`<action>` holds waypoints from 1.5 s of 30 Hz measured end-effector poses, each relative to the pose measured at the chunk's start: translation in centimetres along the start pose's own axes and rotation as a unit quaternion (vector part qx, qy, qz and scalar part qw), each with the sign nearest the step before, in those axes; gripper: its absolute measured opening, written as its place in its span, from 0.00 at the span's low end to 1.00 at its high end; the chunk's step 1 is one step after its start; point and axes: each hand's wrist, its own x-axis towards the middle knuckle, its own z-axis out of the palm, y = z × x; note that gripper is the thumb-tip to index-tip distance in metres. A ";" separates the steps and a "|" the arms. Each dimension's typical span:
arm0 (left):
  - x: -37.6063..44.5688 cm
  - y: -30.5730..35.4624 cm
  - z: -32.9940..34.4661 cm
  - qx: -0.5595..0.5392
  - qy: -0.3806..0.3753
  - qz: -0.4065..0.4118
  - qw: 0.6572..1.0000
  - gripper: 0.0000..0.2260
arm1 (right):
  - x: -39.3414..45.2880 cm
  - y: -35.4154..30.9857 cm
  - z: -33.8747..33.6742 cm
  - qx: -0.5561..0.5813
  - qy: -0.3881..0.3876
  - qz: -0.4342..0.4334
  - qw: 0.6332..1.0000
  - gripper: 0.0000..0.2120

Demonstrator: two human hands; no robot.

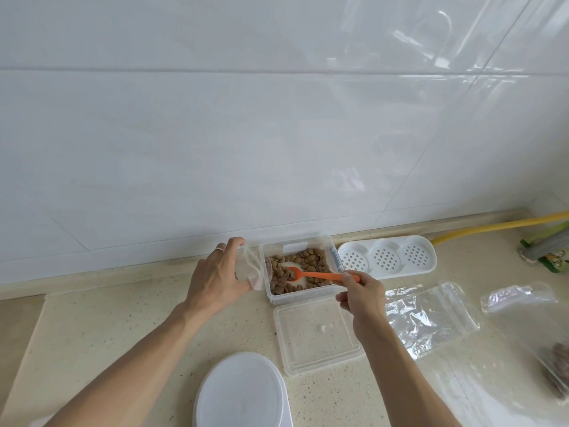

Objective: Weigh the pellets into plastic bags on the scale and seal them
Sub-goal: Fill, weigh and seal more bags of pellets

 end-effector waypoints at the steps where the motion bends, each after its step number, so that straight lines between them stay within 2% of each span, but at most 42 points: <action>1: 0.2 0.3 0.0 0.013 -0.003 0.004 1.000 0.31 | 0.1 -0.1 -0.4 0.009 0.004 0.003 1.000 0.05; 6: 2.1 2.1 0.2 0.066 -0.036 0.020 0.997 0.31 | 0.2 -1.1 -2.6 0.044 0.022 0.001 0.999 0.05; 12: 3.9 3.8 1.1 0.139 -0.071 0.035 0.987 0.33 | 0.1 -3.4 -4.2 0.089 0.009 -0.029 0.996 0.06; 19: 4.5 5.4 1.4 0.155 -0.080 0.047 0.983 0.34 | -1.2 -6.0 -3.4 0.003 -0.010 -0.124 0.992 0.04; 24: 4.4 6.2 1.8 0.128 -0.064 0.058 0.988 0.33 | -2.6 -6.0 -1.6 -0.116 -0.078 -0.202 0.969 0.04; 27: 4.3 6.2 1.9 0.089 -0.064 0.048 0.993 0.34 | -3.0 -6.1 -1.4 -0.115 -0.113 -0.221 0.962 0.04; 31: 4.3 5.5 1.8 0.000 -0.084 0.006 0.996 0.37 | -2.9 -6.9 -2.3 -0.090 -0.112 -0.257 0.956 0.05; 35: 4.3 5.3 1.6 -0.069 -0.072 -0.029 0.995 0.36 | -3.0 -7.5 -2.3 -0.130 -0.145 -0.284 0.939 0.05; 37: 4.1 5.2 1.6 -0.083 -0.070 -0.031 0.994 0.36 | -3.1 -7.7 -2.2 -0.117 -0.136 -0.299 0.937 0.06; 40: 3.7 4.3 1.3 -0.096 -0.064 -0.044 0.992 0.36 | -3.0 -8.0 -2.4 -0.045 -0.081 -0.309 0.946 0.05; 42: 3.3 3.4 0.9 -0.102 -0.052 -0.052 0.992 0.36 | -2.5 -7.7 -2.5 -0.020 -0.045 -0.290 0.956 0.04; 45: 2.1 1.9 0.2 -0.129 -0.026 -0.057 0.990 0.37 | -1.4 -5.9 -2.3 -0.041 -0.022 -0.243 0.969 0.05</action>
